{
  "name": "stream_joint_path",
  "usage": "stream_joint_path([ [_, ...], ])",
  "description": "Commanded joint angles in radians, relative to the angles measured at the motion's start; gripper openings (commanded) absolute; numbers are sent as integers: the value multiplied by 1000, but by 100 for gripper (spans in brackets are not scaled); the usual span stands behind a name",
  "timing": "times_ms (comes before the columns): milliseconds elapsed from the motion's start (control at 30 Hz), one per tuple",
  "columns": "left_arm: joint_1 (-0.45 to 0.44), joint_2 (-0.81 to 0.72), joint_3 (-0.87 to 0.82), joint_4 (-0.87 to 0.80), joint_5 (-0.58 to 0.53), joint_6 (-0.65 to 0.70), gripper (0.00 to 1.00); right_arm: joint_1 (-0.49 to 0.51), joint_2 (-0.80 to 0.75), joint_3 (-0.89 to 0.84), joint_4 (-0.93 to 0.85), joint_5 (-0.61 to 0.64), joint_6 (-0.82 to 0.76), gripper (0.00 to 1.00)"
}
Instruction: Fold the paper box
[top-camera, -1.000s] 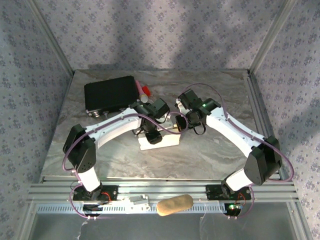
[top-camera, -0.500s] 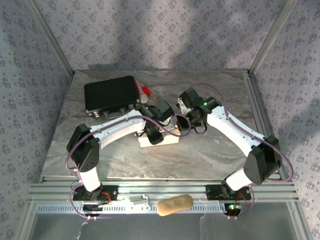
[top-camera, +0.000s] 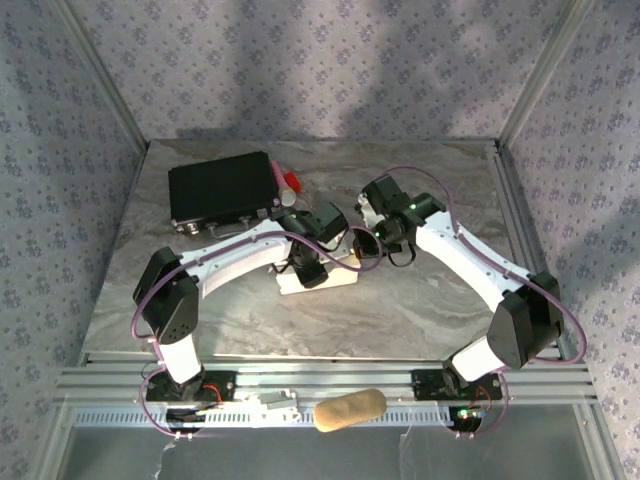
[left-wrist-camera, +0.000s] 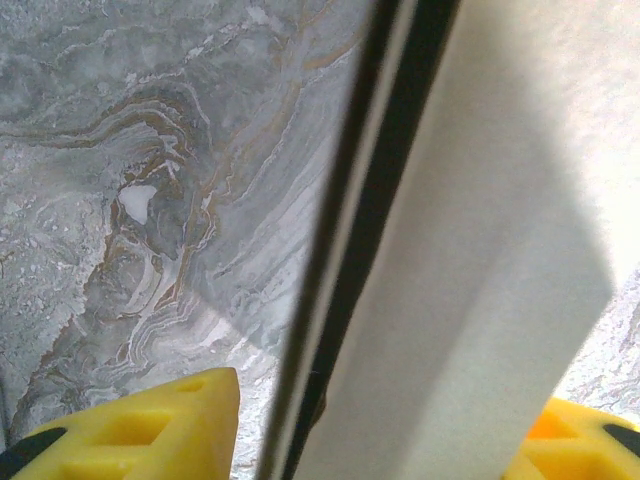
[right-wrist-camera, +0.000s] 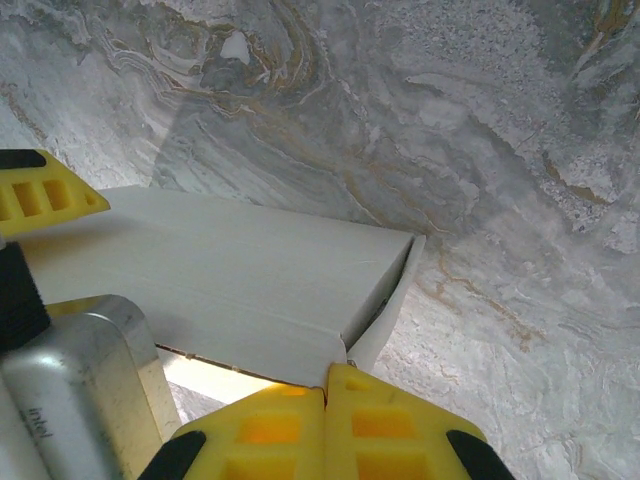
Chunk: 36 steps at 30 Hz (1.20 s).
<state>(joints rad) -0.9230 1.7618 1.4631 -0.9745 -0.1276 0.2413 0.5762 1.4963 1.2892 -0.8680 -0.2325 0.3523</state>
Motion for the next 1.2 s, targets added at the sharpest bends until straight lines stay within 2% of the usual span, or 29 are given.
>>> stream_joint_path([
  [0,2,-10,2,36,8,-4,50,9,-2,-25,12,-7,16,0],
  [200,21,-15,1,32,36,5,44,20,-26,-74,54,46,10,0],
  [767,89,-35,-24,48,82,35,42,113,-54,-175,136,252,-7,0],
  [967,92,-74,-42,80,75,9,53,145,-57,-186,147,307,5,0],
  [1000,90,-92,-49,92,73,-2,57,147,-59,-186,148,309,5,0],
  [1167,89,-205,-109,169,84,-59,67,150,-74,-180,149,308,7,0],
])
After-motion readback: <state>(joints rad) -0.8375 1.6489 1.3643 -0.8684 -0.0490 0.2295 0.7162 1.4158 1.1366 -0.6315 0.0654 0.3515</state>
